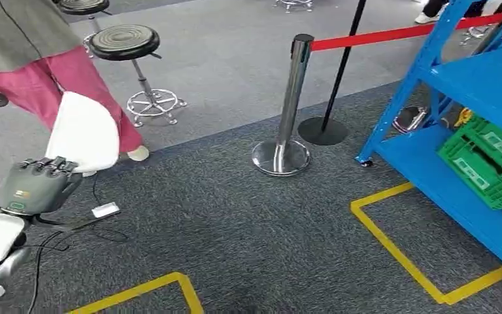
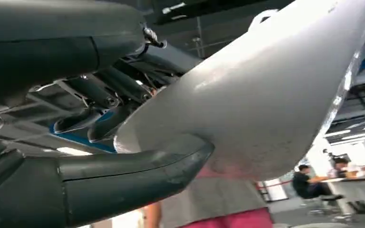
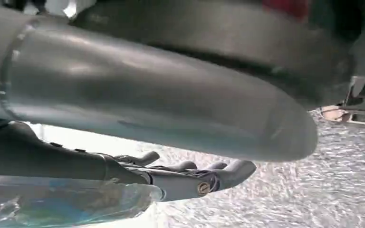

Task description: Take the parts from the cabinet and place them on the table.

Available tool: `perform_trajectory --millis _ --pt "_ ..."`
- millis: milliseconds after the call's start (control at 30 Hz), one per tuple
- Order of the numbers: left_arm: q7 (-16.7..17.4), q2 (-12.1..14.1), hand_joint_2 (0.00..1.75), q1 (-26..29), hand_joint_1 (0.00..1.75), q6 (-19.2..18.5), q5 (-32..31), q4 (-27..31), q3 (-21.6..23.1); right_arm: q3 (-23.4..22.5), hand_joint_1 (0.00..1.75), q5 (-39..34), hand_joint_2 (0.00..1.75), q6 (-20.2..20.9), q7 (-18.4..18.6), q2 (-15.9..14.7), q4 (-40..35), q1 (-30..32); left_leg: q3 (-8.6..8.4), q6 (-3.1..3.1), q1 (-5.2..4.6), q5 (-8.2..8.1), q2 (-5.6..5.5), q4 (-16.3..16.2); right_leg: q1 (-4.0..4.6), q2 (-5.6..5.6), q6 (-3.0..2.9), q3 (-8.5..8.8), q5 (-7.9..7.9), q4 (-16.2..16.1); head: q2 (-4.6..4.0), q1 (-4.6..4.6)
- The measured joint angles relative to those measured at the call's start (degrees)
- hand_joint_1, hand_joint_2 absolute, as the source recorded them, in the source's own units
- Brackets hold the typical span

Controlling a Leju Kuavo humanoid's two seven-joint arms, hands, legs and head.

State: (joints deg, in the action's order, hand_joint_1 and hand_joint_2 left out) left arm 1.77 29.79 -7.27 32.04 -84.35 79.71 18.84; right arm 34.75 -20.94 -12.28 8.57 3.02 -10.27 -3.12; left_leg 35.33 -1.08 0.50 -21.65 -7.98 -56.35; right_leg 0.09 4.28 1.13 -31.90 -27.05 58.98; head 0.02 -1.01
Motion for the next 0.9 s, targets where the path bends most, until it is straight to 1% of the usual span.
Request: perform_trajectory --millis 33,67,100,133,167,200,233,267,300,333,367,400,433,467,500,533,567,600,633,667,700,733,767,800,833,867,900 --pt "0.0 0.4 1.75 0.8 1.75 0.0 0.0 0.3 -0.3 0.1 0.00 0.1 0.00 -0.3 0.0 0.1 0.0 -0.1 0.04 -0.39 0.14 0.25 -0.66 0.2 0.17 -0.67 -0.27 0.06 0.13 0.0 0.00 0.07" --pt "0.0 0.8 1.75 1.5 1.75 0.1 0.2 0.6 -0.7 0.1 0.00 0.1 0.00 -0.6 0.3 0.3 0.0 -0.1 0.19 -0.58 0.18 0.12 -0.77 0.1 -0.20 -1.41 -0.79 0.23 0.47 -0.5 0.00 0.00" --pt "0.0 1.1 1.75 2.3 1.75 0.1 0.3 0.9 -1.3 0.1 0.00 0.2 0.00 -0.8 0.7 0.4 0.0 -0.1 0.70 -0.70 -0.19 -0.86 2.81 -1.0 -0.18 -2.19 -1.17 0.36 0.62 -0.7 0.00 -0.04" --pt "0.0 1.6 1.75 2.6 1.75 0.2 0.5 1.3 -1.7 0.1 0.00 0.3 0.00 -1.0 0.7 0.7 0.0 -0.1 2.16 -0.98 -0.27 -2.95 5.22 -4.0 -0.11 -2.94 -1.63 0.31 0.60 -0.8 0.00 -0.50" --pt "0.0 1.7 1.75 2.8 1.75 0.2 0.6 1.8 -2.2 0.2 0.00 0.3 0.00 -1.0 0.7 0.8 0.0 0.0 4.16 -1.25 -0.21 -5.13 6.24 -8.2 -0.01 -3.80 -1.76 0.27 0.59 -0.8 0.00 -0.50" --pt "0.0 1.7 1.75 3.3 1.75 0.2 0.7 2.2 -2.6 0.2 0.00 0.3 0.00 -1.1 0.7 0.9 0.0 0.1 6.45 -1.43 -0.12 -7.23 6.77 -13.1 0.04 -4.69 -1.81 0.23 0.55 -0.8 0.00 -0.52" --pt "0.0 1.8 1.75 3.9 1.75 0.3 0.7 2.4 -2.9 0.2 0.00 0.4 0.00 -1.1 0.7 0.9 0.0 0.2 8.14 -1.59 -0.02 -8.38 6.96 -16.7 0.04 -5.57 -1.88 0.18 0.48 -0.8 0.00 -0.48" --pt "0.0 1.9 1.75 4.6 1.75 0.3 0.8 2.6 -3.2 0.2 0.00 0.4 0.00 -1.1 0.7 1.0 0.0 0.2 8.67 -1.74 0.10 -8.29 7.01 -17.9 0.04 -6.38 -1.89 0.18 0.44 -0.8 0.00 -0.52" --pt "0.0 2.2 1.75 5.4 1.75 0.3 0.9 2.9 -3.5 0.3 0.00 0.4 0.00 -1.2 0.7 1.0 0.0 0.2 7.76 -1.86 0.26 -6.87 7.17 -16.3 0.04 -7.28 -1.82 0.18 0.37 -0.8 0.00 -0.52" --pt "0.0 2.4 1.75 5.9 1.75 0.3 1.0 3.2 -4.0 0.3 0.00 0.4 0.00 -1.2 0.7 1.1 0.0 0.1 5.61 -1.91 0.38 -4.71 7.51 -12.5 0.04 -8.07 -1.71 0.23 0.30 -0.8 0.00 -0.50" --pt "0.0 2.7 1.75 6.2 1.75 0.3 1.0 3.5 -4.4 0.3 0.00 0.5 0.00 -1.1 0.7 1.2 0.0 0.1 2.56 -1.99 0.43 -2.47 8.56 -7.2 0.04 -8.84 -1.50 0.37 0.16 -0.8 0.00 -0.52" --pt "0.0 2.9 1.75 6.3 1.75 0.3 1.0 3.8 -4.6 0.4 0.00 0.5 0.00 -1.1 0.7 1.2 0.0 0.0 -0.27 -2.11 0.39 -1.08 11.66 -2.8 0.16 -9.46 -1.20 0.64 -0.02 -0.7 0.00 -0.52" --pt "0.0 3.0 1.75 6.0 1.75 0.3 1.1 4.1 -5.0 0.5 0.00 0.5 0.00 -1.2 0.7 1.2 0.0 0.1 -1.44 -2.29 -0.18 -1.81 13.67 -0.3 0.78 -10.11 -0.74 0.61 -0.48 -0.4 0.00 -0.67" --pt "0.0 3.0 1.75 6.3 1.75 0.3 1.1 4.5 -5.2 0.6 0.00 0.5 0.00 -1.1 0.7 1.2 0.0 0.0 -1.22 -1.00 -0.05 -1.58 12.33 -0.4 0.87 -10.68 -0.54 0.60 -0.62 -0.5 0.00 -0.39" --pt "-0.1 3.3 1.75 6.7 1.75 0.3 1.1 4.7 -5.4 0.7 0.00 0.5 0.00 -1.1 0.7 1.3 0.0 0.0 -1.05 -0.67 -0.15 -1.64 11.64 -0.4 0.88 -11.51 -0.33 0.83 -0.70 -0.6 0.00 -0.57" --pt "-0.1 3.3 1.75 7.1 1.75 0.3 1.1 4.7 -5.6 0.7 0.00 0.5 0.00 -1.1 0.7 1.4 0.0 -0.1 -0.96 -0.28 -0.37 -1.69 10.79 -0.4 0.76 -12.31 -0.09 1.29 -0.72 -0.9 0.00 -0.52" --pt "-0.1 3.4 1.75 7.4 1.75 0.3 1.1 4.7 -5.8 0.7 0.00 0.5 0.00 -1.1 0.7 1.5 -0.1 -0.2 -1.00 0.18 -0.26 -1.49 9.83 -0.2 0.66 -13.15 0.27 1.51 -1.01 -0.8 0.00 -0.61" --pt "-0.1 3.6 1.75 7.7 1.75 0.3 1.1 5.0 -6.0 0.8 0.00 0.5 0.00 -1.1 0.8 1.5 -0.1 -0.3 -1.11 0.52 0.06 -1.34 9.26 -0.1 0.35 -11.08 0.78 1.09 -1.66 -0.1 0.00 -0.51" --pt "-0.1 3.8 1.75 7.6 1.75 0.3 1.1 5.3 -6.4 0.9 0.00 0.5 0.00 -1.1 0.9 1.6 -0.1 -0.3 -1.10 0.87 0.14 -1.33 8.60 -0.1 0.25 -7.62 0.91 0.14 -3.29 2.3 0.00 -0.22" --pt "-0.1 3.8 1.75 7.5 1.75 0.3 1.2 5.4 -6.5 1.0 0.00 0.5 0.00 -1.1 0.8 1.7 -0.1 -0.3 -1.03 1.20 0.14 -1.28 7.98 -0.1 0.20 -5.86 0.92 -1.96 -5.56 6.8 0.00 0.00" --pt "-0.3 3.7 1.75 7.6 1.75 0.2 1.2 5.4 -6.6 1.0 0.00 0.5 0.00 -1.0 0.9 1.7 -0.1 -0.3 -0.99 1.33 0.07 -1.28 7.18 -0.1 0.22 -4.85 0.94 -4.68 -7.75 12.2 0.00 0.04" --pt "-0.4 3.6 1.75 7.7 1.75 0.1 1.2 5.5 -6.6 1.0 0.00 0.4 0.00 -1.0 0.8 1.7 -0.1 -0.2 -0.98 1.34 -0.01 -1.28 6.37 -0.1 0.27 -4.51 0.89 -6.82 -9.06 16.1 0.00 0.04" --pt "-0.5 3.6 1.75 8.1 1.75 0.1 1.2 5.6 -6.6 1.0 0.00 0.4 0.00 -1.0 -0.3 1.7 -0.1 -0.2 -0.99 1.34 -0.06 -1.28 5.58 -0.2 0.34 -4.41 0.75 -7.96 -9.04 17.9 0.00 0.02" --pt "-0.5 3.6 1.75 8.3 1.75 0.1 1.2 5.7 -6.7 1.0 0.00 0.4 0.00 -0.9 -1.5 1.7 -0.1 -0.2 -1.02 1.33 -0.06 -1.27 4.69 -0.2 0.38 -4.31 0.59 -7.72 -7.59 16.8 0.00 0.02" --pt "-0.5 3.6 1.75 8.3 1.75 0.1 1.2 5.8 -6.7 1.0 0.00 0.4 0.00 -0.9 -1.9 1.7 -0.1 -0.3 -1.05 1.32 -0.05 -1.26 3.74 -0.2 0.34 -4.07 0.44 -6.26 -5.03 13.2 0.00 0.04" --pt "-0.6 3.6 1.75 8.4 1.75 0.1 1.2 5.9 -6.7 1.0 0.00 0.4 0.00 -0.9 -1.9 1.7 -0.1 -0.3 -1.12 1.27 0.04 -1.25 2.80 -0.3 0.28 -3.41 0.25 -3.84 -2.05 7.9 0.00 0.02" --pt "-0.7 3.6 1.75 8.4 1.75 0.1 1.2 6.1 -6.8 1.0 0.00 0.4 0.00 -0.9 -1.9 1.7 -0.1 -0.3 -1.13 1.18 0.15 -1.26 1.99 -0.4 0.02 -1.31 0.27 -1.38 0.42 2.5 0.00 0.09"
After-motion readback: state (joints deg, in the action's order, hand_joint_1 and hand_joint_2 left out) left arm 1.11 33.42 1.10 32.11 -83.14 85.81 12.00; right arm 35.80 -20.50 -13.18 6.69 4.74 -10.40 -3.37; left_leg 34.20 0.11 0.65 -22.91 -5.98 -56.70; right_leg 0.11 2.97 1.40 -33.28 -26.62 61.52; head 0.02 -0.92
